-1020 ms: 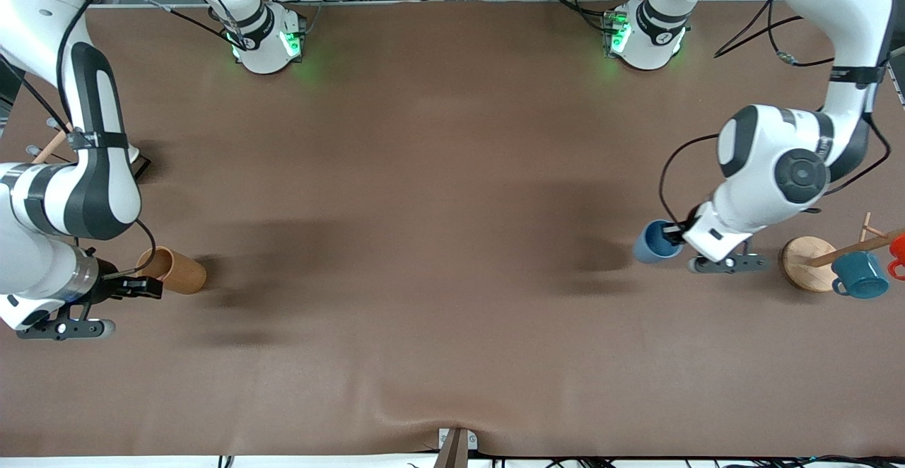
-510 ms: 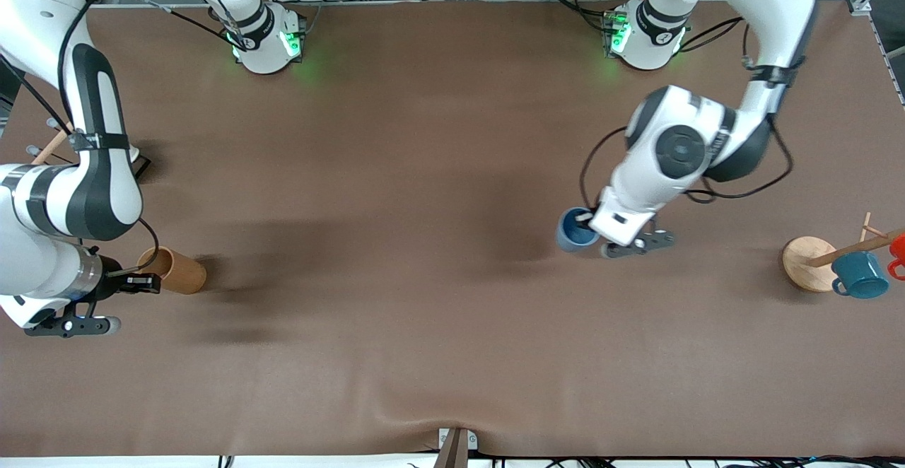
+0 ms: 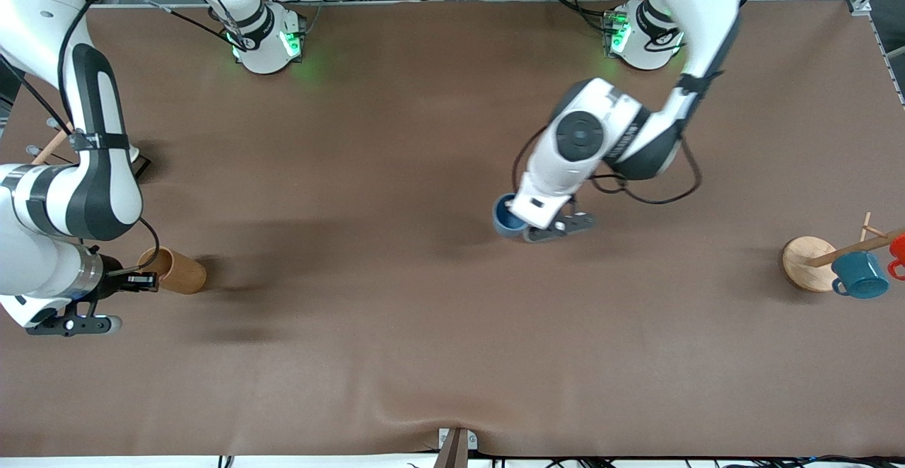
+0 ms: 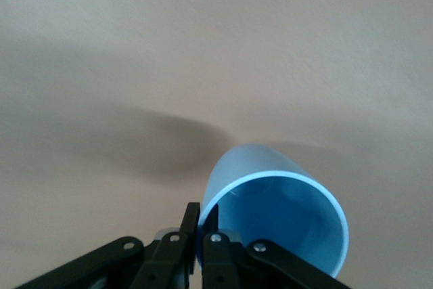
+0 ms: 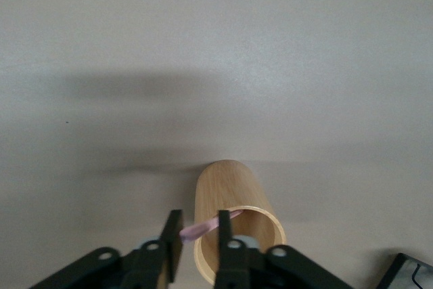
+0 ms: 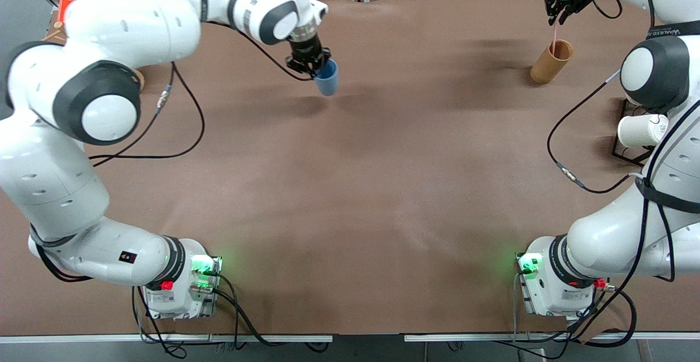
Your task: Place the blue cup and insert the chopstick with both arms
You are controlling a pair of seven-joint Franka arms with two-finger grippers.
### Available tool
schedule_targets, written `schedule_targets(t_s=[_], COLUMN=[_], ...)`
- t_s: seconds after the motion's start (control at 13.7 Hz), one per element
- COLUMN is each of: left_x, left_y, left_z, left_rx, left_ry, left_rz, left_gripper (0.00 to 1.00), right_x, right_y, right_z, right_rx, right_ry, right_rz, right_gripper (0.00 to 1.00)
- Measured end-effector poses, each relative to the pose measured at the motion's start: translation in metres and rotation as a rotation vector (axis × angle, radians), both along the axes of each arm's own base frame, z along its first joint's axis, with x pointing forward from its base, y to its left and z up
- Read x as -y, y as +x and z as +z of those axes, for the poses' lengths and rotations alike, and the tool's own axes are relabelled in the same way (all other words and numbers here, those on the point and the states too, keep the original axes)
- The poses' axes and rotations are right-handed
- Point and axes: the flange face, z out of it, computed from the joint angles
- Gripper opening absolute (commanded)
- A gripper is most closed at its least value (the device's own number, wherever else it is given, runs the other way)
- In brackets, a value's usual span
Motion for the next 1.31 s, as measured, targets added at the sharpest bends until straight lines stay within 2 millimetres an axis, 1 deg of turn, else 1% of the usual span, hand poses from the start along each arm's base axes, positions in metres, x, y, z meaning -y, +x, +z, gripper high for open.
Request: schedule_targets(t_s=[0.07,0.22,0.44,0.66,0.73,0.8,0.87,1.02,1.09,1.17,1.24,1.31], left_x=[0.015,0.033,0.049,0.065,0.069,0.072,0.072,0.071,0.071,0.072,0.07,0.064], left_y=[-0.004,-0.008,-0.014,-0.026,-0.03,-0.032,-0.032,-0.029,-0.027,-0.021,-0.014,-0.003], left_z=[-0.004,-0.015,-0.034,-0.047,-0.048,-0.049,-0.049,-0.048,-0.044,-0.037,-0.023,-0.002], left_rx=[-0.005,-0.017,-0.029,-0.041,-0.041,-0.042,-0.042,-0.039,-0.031,-0.017,0.005,0.032], left_ry=[-0.005,-0.011,-0.017,-0.016,-0.017,-0.017,-0.017,-0.018,-0.023,-0.035,-0.048,-0.059], left_rz=[0.001,-0.008,-0.026,-0.027,-0.02,-0.017,-0.013,-0.007,-0.004,0.002,0.012,0.028], left_gripper=[0.0,0.0,0.0,0.0,0.28,0.88,1.0,1.0,1.0,1.0,1.0,1.0], right_x=[0.001,0.001,0.001,0.001,0.001,0.001,0.0,-0.004,-0.009,-0.016,-0.026,-0.037], right_y=[0.0,0.001,-0.001,-0.003,-0.005,-0.007,-0.01,-0.017,-0.021,-0.026,-0.03,-0.035], right_z=[0.002,0.003,0.005,0.018,0.028,0.039,0.054,0.088,0.107,0.125,0.142,0.159], right_rx=[0.003,0.005,-0.009,-0.021,-0.02,-0.014,-0.006,0.019,0.034,0.051,0.069,0.085], right_ry=[-0.007,-0.006,-0.006,-0.005,-0.005,-0.004,-0.004,-0.001,0.002,0.007,0.012,0.018], right_rz=[0.002,0.002,0.0,-0.003,-0.004,-0.005,-0.005,-0.001,0.006,0.02,0.037,0.058], right_gripper=[0.0,0.0,0.0,0.0,0.0,0.0,0.0,0.0,0.0,0.0,0.0,0.0])
